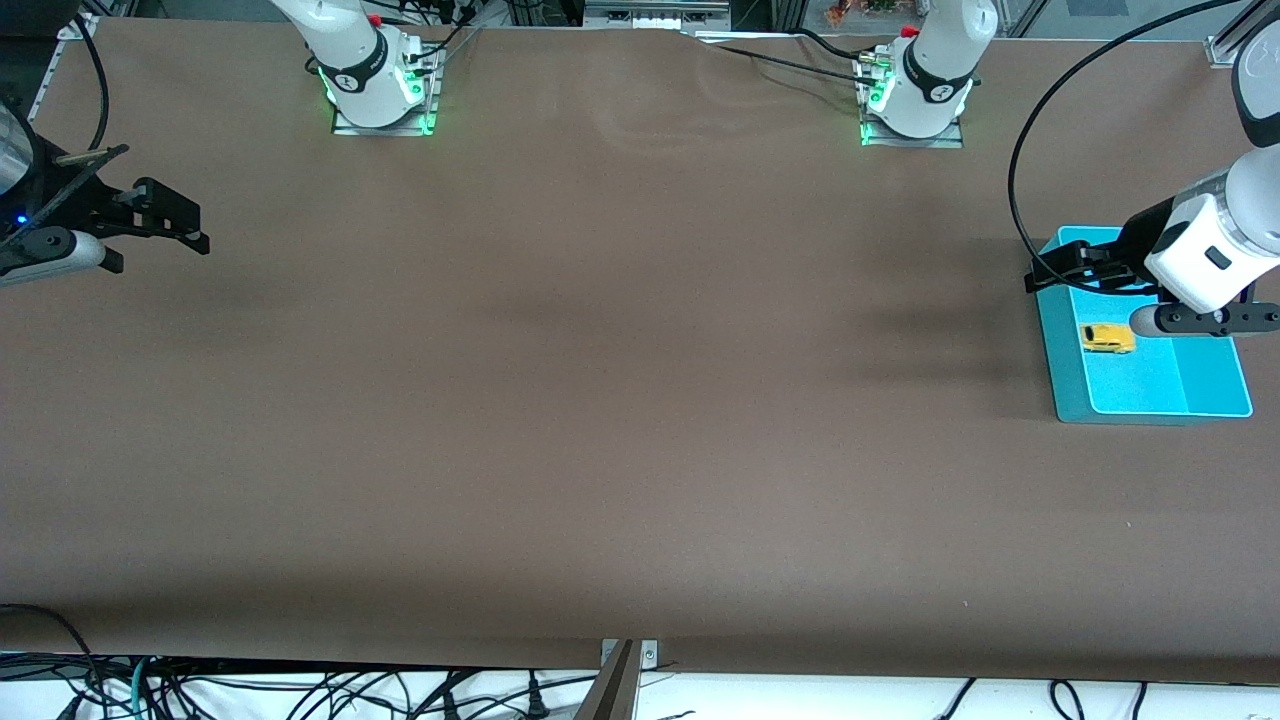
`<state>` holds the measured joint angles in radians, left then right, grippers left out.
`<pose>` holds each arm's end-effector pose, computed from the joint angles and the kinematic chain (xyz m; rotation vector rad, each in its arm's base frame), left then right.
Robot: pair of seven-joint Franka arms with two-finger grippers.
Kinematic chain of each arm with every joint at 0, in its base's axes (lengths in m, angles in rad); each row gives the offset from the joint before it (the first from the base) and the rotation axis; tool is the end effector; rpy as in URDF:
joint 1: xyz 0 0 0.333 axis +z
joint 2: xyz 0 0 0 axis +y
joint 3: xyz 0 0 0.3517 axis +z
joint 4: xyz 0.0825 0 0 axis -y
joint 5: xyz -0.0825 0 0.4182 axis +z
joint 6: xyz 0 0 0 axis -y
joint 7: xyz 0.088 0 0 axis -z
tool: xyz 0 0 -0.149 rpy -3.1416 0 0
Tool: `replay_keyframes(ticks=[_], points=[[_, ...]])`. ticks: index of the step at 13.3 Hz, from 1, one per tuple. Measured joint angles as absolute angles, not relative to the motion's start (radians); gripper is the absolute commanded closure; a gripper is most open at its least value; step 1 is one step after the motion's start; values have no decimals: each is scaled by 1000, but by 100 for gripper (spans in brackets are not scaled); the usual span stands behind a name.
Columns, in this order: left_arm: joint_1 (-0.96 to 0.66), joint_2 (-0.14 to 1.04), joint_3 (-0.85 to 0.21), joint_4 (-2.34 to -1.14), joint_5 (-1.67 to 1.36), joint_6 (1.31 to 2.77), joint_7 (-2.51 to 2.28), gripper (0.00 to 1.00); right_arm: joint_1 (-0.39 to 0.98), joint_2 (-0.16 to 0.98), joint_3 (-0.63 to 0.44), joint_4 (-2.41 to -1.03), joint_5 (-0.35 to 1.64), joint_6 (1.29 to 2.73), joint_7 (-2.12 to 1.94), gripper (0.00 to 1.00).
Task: Wind and store yellow beetle car
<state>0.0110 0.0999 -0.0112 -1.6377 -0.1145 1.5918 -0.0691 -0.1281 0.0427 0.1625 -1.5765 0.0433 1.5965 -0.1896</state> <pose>0.6088 -0.0167 0.5274 3.0207 0.1204 -0.2267 0.6031 0.0252 0.5926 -3.0707 -0.3428 0.0281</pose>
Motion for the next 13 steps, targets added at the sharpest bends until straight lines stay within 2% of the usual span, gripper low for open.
replay_keyframes(ticks=[13], points=[[12,115,0,-1639,-87,1591,-27,0,-128,43,163,-1577,44,1592,-191,0]])
